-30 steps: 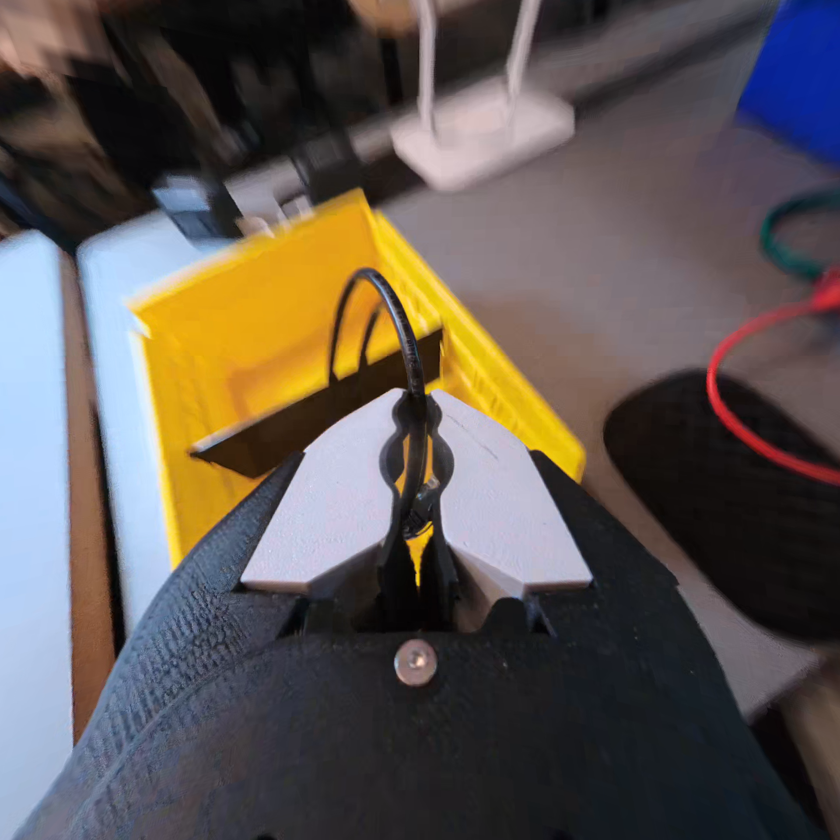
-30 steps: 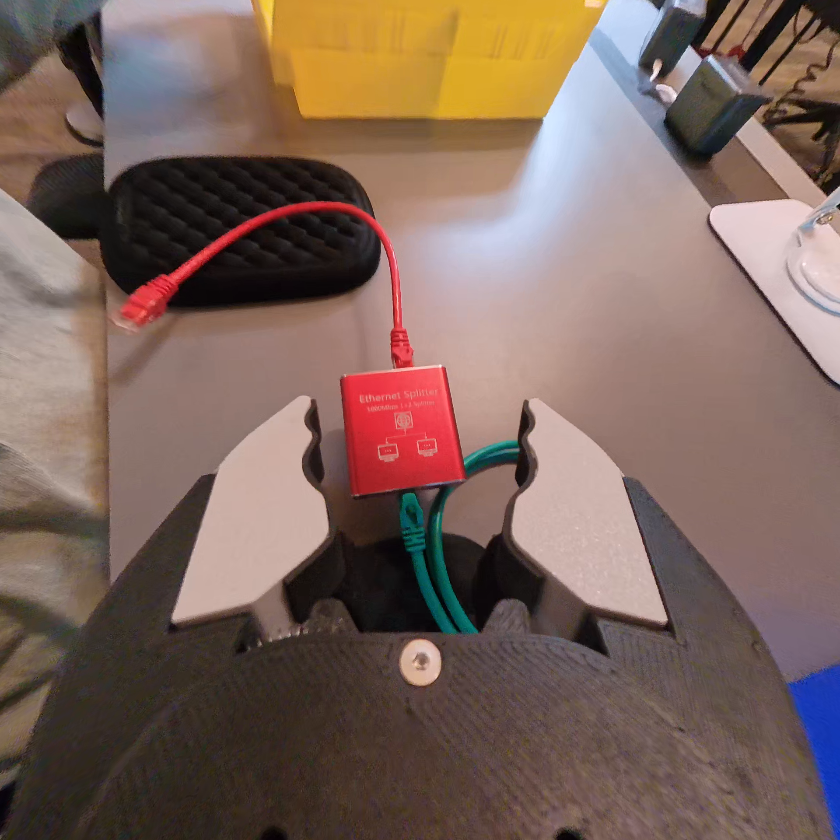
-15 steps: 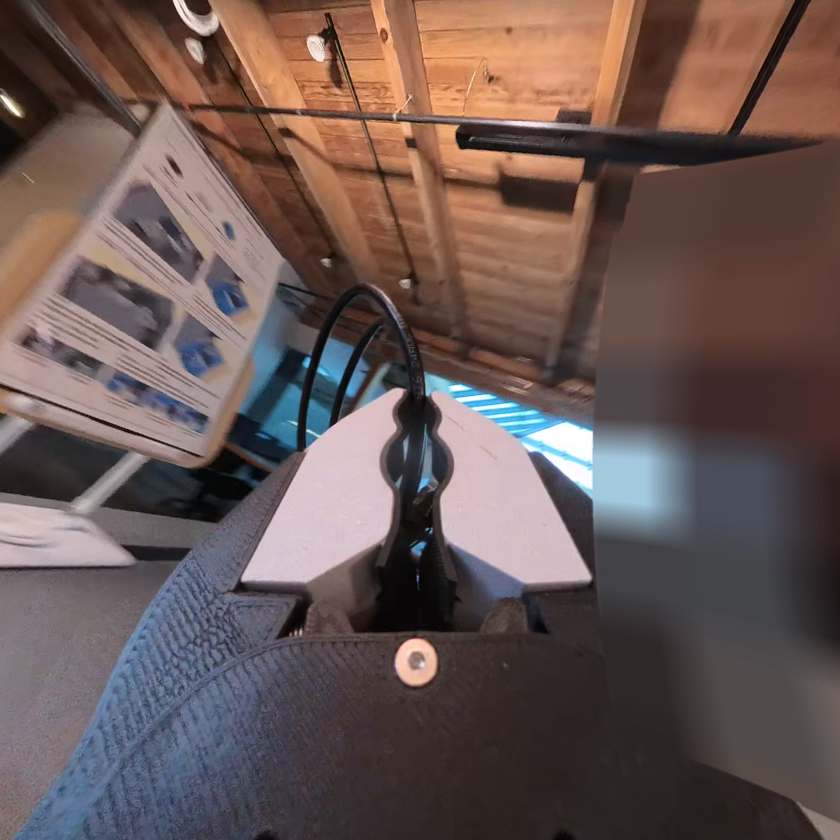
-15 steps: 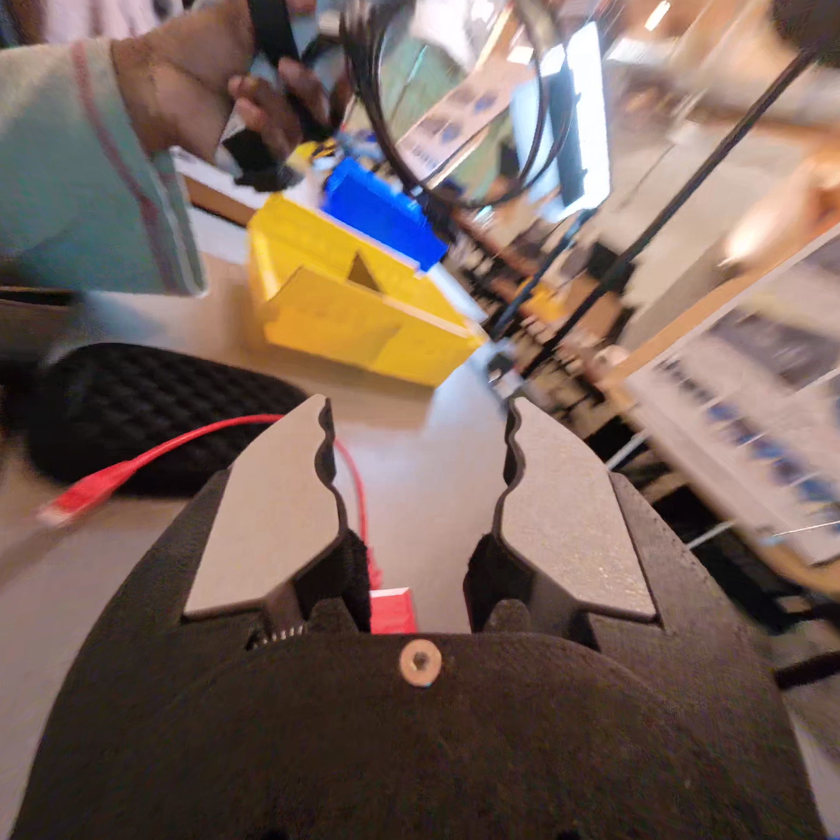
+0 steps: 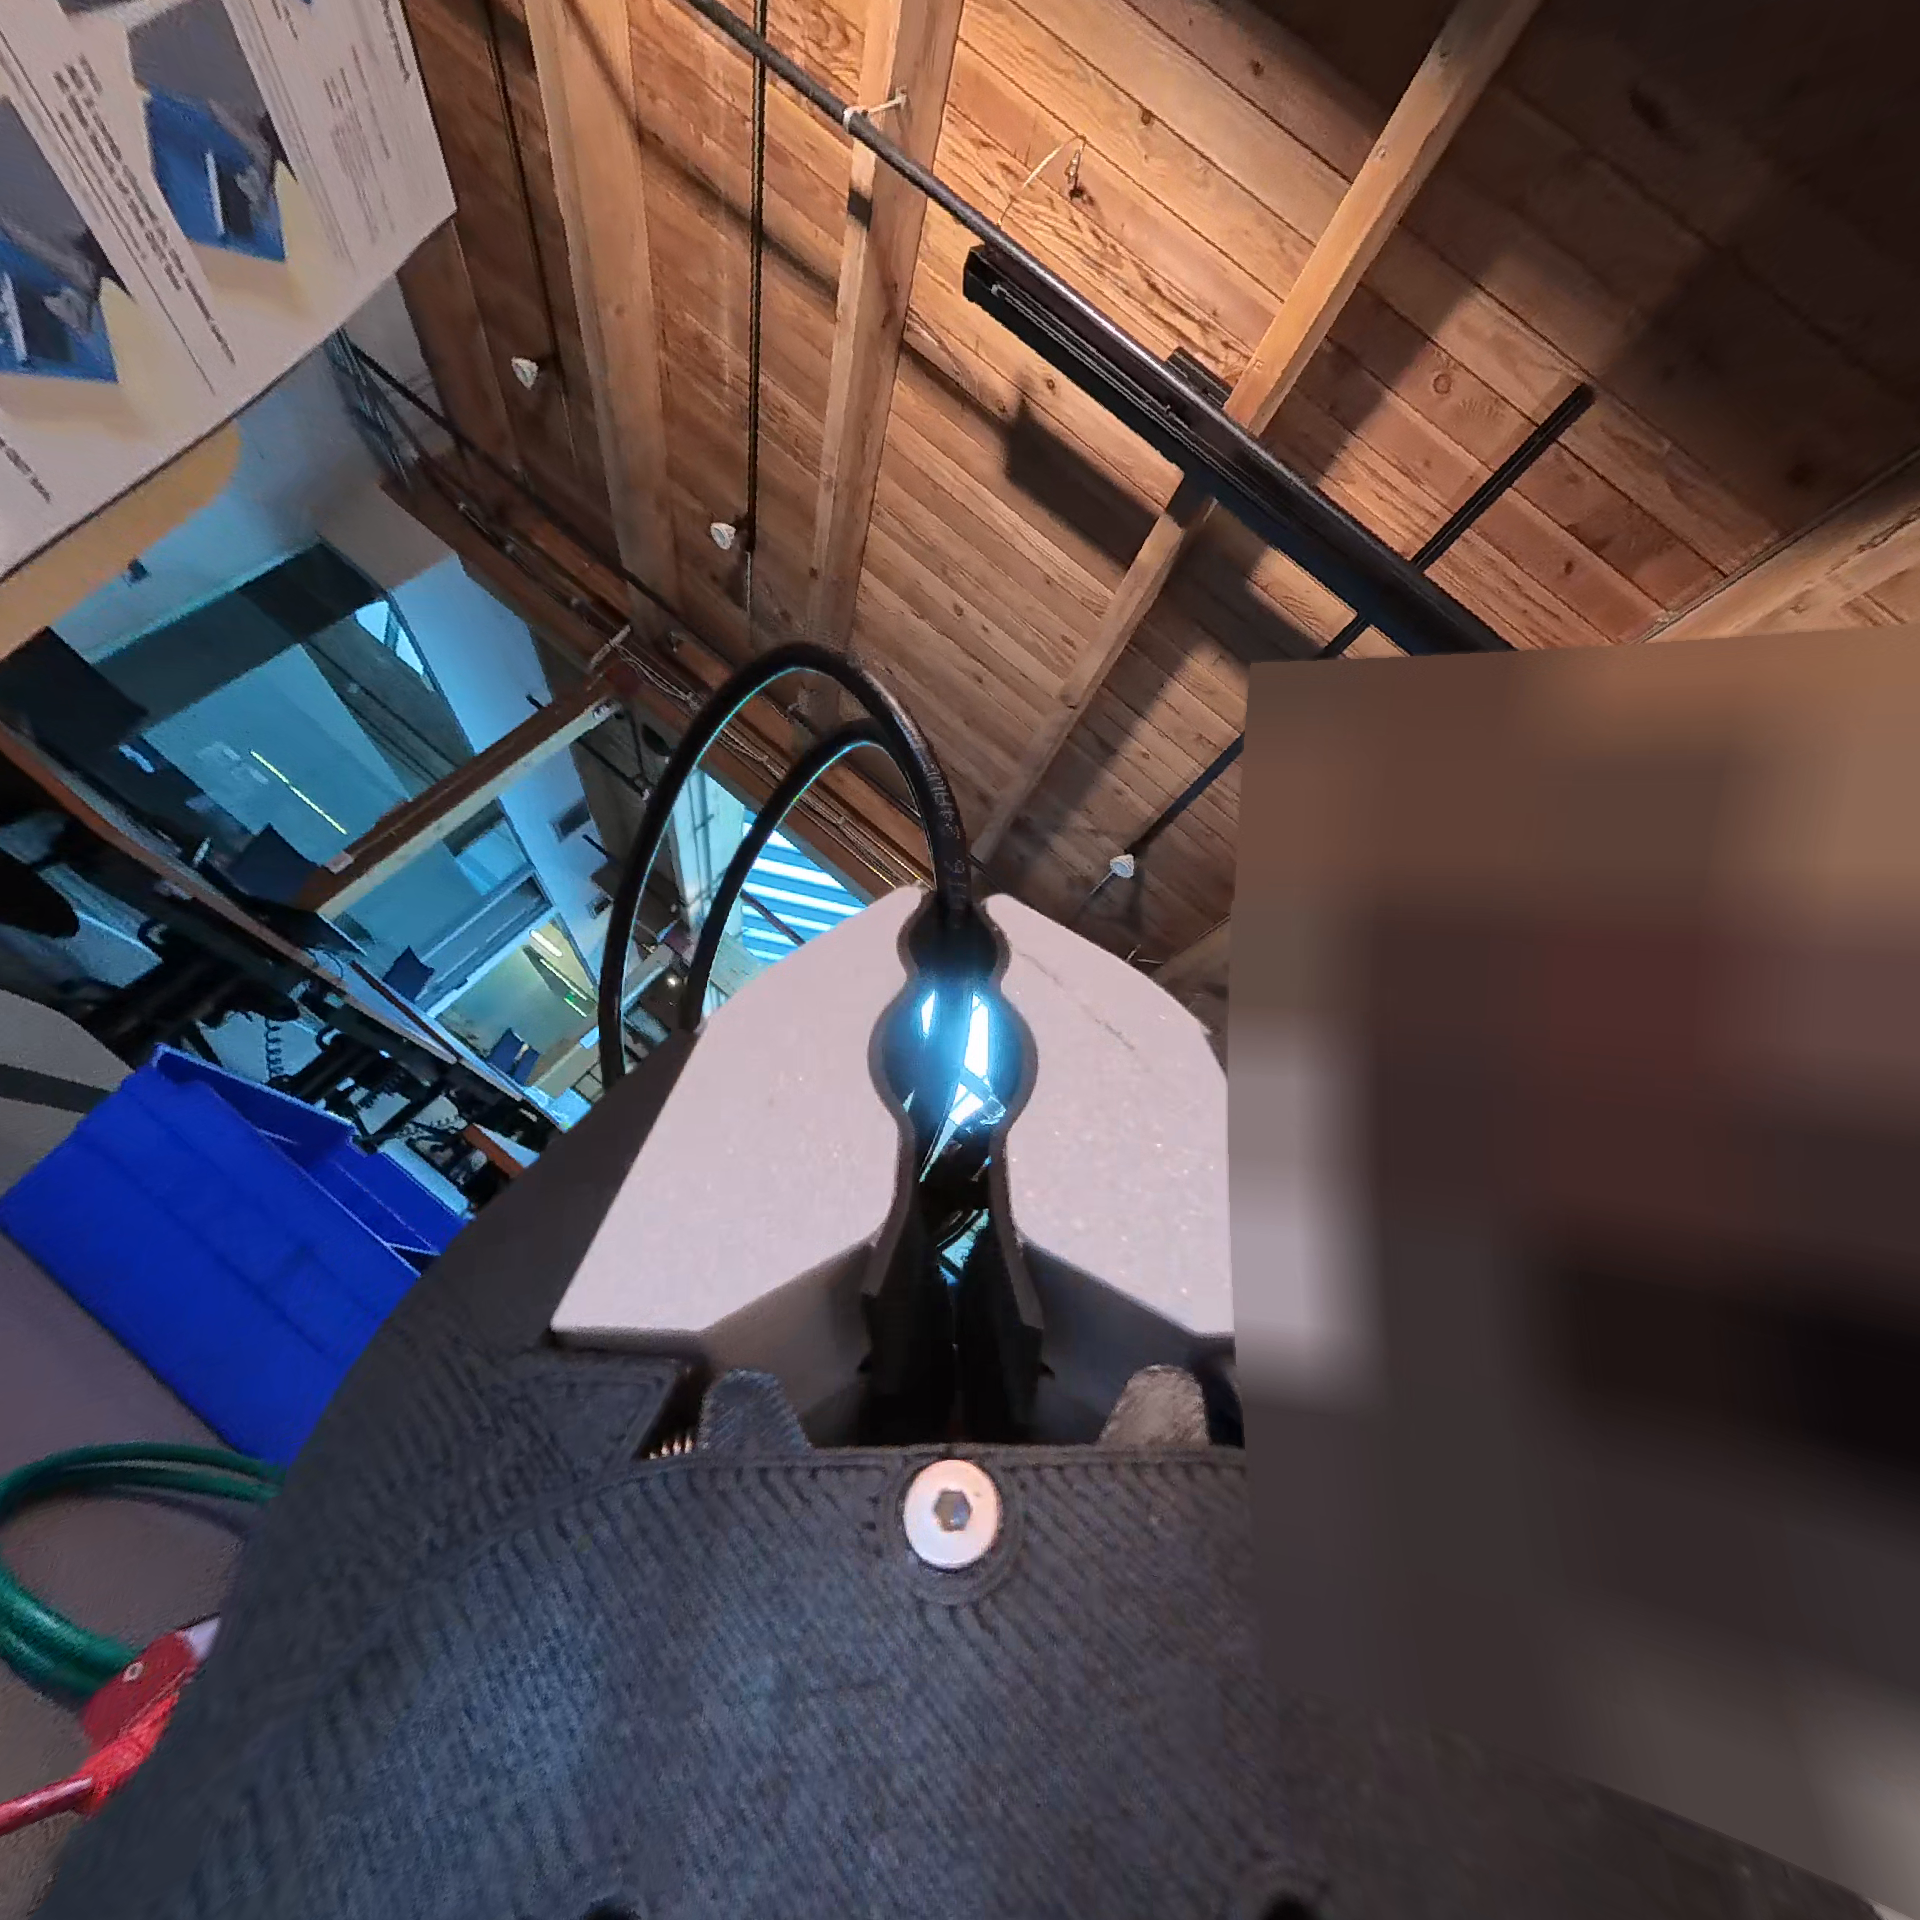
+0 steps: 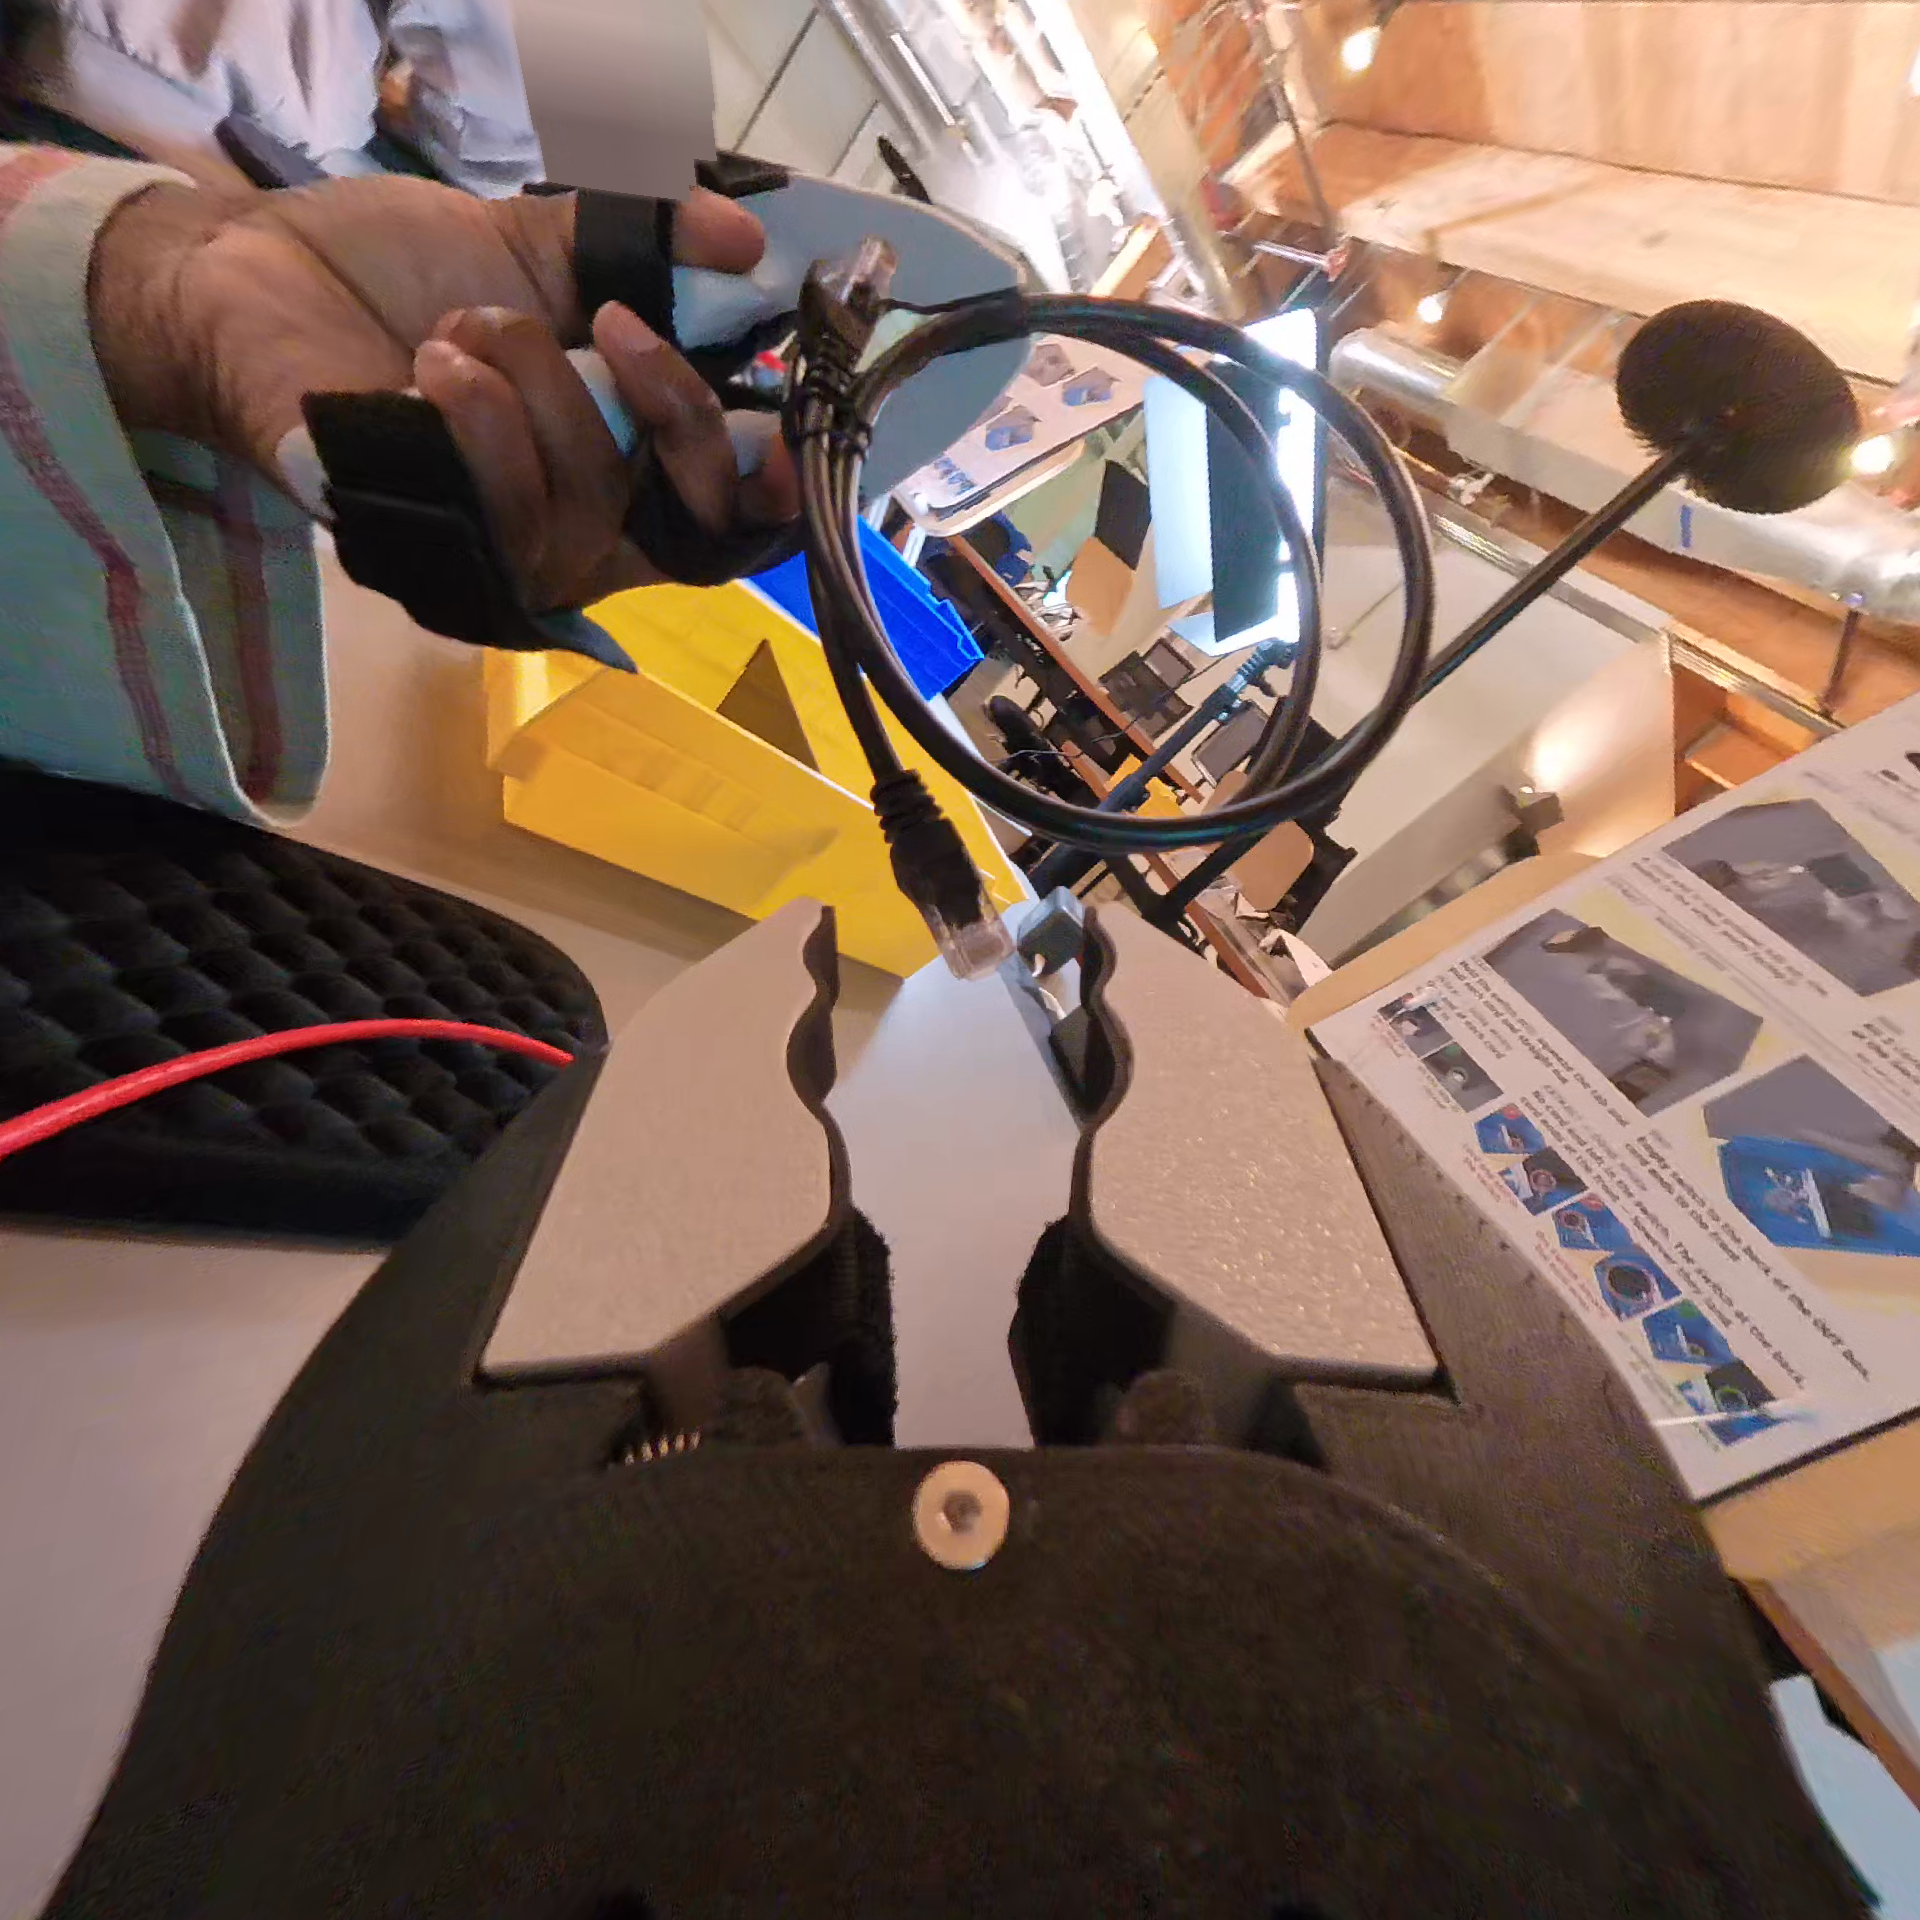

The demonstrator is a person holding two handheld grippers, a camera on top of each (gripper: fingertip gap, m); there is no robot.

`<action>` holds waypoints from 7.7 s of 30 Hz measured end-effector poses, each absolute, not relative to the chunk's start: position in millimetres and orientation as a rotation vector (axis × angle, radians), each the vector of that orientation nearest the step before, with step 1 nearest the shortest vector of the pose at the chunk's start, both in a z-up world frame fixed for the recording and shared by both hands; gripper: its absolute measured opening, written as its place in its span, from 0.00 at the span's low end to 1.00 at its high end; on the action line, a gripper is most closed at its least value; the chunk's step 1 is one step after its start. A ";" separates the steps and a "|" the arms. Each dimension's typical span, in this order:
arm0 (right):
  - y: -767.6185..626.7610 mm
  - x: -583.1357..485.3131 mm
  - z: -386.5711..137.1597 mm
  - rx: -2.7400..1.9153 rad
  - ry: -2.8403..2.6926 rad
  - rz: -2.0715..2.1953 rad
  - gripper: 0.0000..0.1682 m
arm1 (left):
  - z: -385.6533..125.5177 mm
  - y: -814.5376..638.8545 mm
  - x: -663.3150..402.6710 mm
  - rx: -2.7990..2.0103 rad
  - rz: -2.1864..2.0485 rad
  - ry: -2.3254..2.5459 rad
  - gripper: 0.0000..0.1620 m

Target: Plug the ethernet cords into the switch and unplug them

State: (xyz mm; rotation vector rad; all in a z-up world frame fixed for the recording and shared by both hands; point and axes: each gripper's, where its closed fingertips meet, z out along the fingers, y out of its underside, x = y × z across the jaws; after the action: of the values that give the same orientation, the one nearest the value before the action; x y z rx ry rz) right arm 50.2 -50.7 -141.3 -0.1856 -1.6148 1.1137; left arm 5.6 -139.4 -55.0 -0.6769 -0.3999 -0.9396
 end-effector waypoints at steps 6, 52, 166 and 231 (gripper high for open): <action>-59.3 48.2 -152.6 -0.073 -1.702 1.066 0.09 | -57.8 -132.9 8.2 -0.687 -0.967 -0.401 0.04; -86.5 106.2 -160.6 0.227 -1.874 1.075 0.07 | -176.6 -92.2 107.6 -2.051 -0.478 0.590 0.03; 6.9 79.7 -271.3 -0.558 -2.239 0.963 0.43 | -152.7 -81.0 16.6 -1.770 0.136 0.117 0.26; 274.8 135.4 -171.6 -1.554 -0.927 0.907 0.61 | -146.5 -200.1 -59.6 -1.747 0.627 -0.302 0.36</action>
State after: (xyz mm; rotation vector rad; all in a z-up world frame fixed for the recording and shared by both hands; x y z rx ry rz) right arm 135.4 274.8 -171.6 -1.5539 -0.9266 0.9066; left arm -59.6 -200.1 -146.5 -1.7471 -0.3018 0.6265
